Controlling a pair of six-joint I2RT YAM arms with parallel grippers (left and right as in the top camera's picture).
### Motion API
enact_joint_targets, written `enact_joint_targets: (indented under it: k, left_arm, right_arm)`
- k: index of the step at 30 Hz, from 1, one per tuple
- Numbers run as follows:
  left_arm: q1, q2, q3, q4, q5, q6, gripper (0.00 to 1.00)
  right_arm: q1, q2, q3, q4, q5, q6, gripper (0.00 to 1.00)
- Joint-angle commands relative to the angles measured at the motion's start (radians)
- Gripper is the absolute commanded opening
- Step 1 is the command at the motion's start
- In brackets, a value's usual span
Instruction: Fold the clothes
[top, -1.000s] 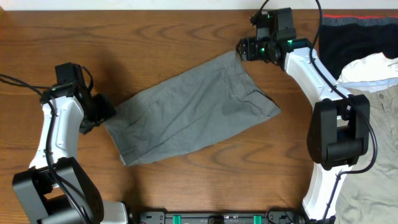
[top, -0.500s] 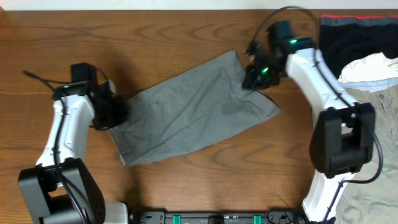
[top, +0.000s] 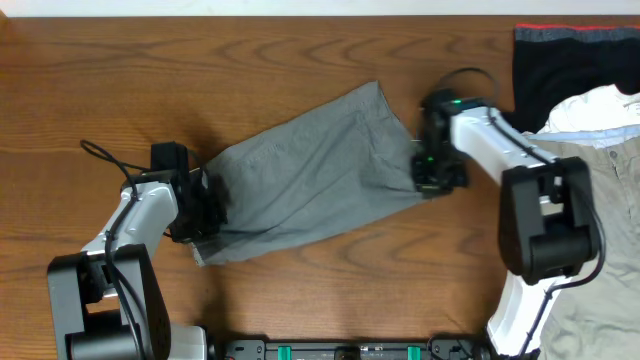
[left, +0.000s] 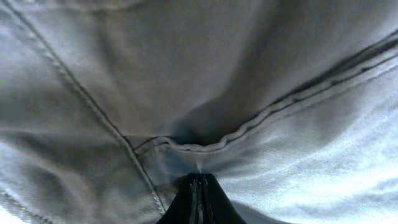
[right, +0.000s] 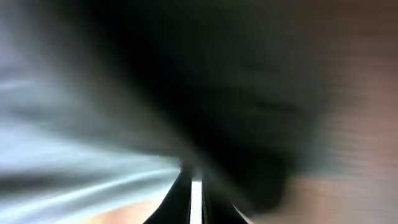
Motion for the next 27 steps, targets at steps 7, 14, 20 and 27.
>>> enact_joint_targets:
  k: [7,14,20,27]
  left_arm:
    - [0.002,0.03,-0.01,0.026,-0.119,-0.028,0.07]
    - [0.002,0.03,-0.01,0.027,-0.119,-0.028,0.08]
    - [0.002,0.03,-0.01,0.028,-0.119,-0.028,0.07]
    - [0.002,0.03,-0.01,0.028,-0.119,-0.028,0.07]
  right_arm:
    - [-0.182,-0.031,-0.004,-0.018,-0.223,-0.174,0.06]
    - [-0.194,-0.221,0.007,0.079,-0.481,-0.374,0.34]
    - [-0.183,-0.242,0.005,0.182,-0.435,-0.373,0.39]
    - [-0.169,-0.106,0.005,0.243,-0.445,-0.378,0.37]
